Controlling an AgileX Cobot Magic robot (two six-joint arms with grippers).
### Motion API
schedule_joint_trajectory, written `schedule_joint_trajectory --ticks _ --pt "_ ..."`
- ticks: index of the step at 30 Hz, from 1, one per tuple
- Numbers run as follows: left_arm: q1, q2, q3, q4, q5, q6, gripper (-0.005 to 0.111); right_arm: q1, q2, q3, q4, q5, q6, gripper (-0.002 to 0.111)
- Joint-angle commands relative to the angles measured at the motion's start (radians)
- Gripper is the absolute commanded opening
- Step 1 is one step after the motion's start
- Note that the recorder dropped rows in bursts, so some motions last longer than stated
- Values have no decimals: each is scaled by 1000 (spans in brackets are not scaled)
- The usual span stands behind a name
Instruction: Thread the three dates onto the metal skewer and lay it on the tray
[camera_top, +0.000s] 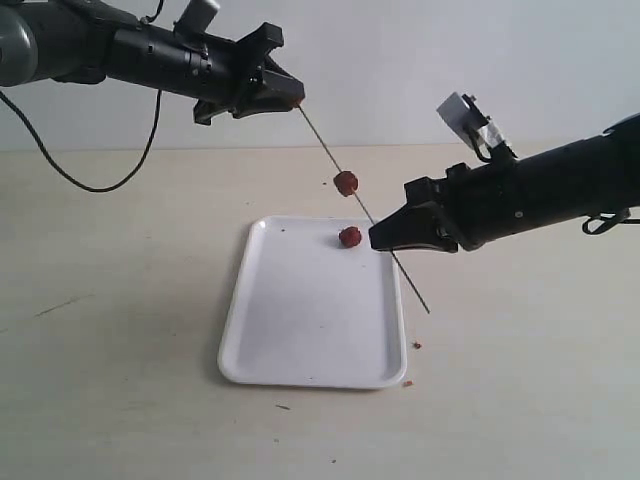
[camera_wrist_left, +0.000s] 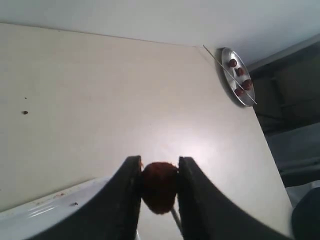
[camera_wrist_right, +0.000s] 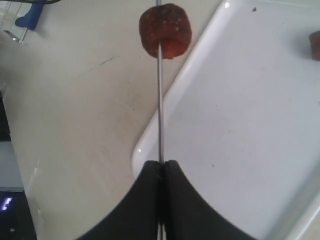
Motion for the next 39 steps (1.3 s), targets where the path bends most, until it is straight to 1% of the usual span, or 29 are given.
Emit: schedule_joint_trajectory --ticks 1,6,13,16,18,25,29,34,36,39 --pt "-6 -1 -2 -27 -18 -3 27 45 4 2 44 -22 21 0" --pt "-6 -1 -2 -27 -16 -3 27 81 6 2 124 -82 21 0" --pt "-7 -1 -2 -29 -9 2 27 81 17 0 290 -112 8 0" --pt "-7 -1 -2 -29 -3 2 27 81 17 -1 355 -119 -36 0" --pt "-7 -1 -2 -29 5 2 27 81 17 -1 355 -119 -75 0" --pt "-16 -1 -2 -23 30 9 27 81 36 -84 355 -109 -68 0" --pt "-38 -1 -2 -23 30 11 27 81 64 -140 355 -78 -51 0" --pt "-57 -1 -2 -23 30 32 27 81 72 -157 355 -82 -47 0" --pt "-57 -1 -2 -23 30 32 29 81 72 -157 355 -82 -39 0" --pt "-57 -1 -2 -23 35 30 39 81 72 -157 355 -82 -39 0"
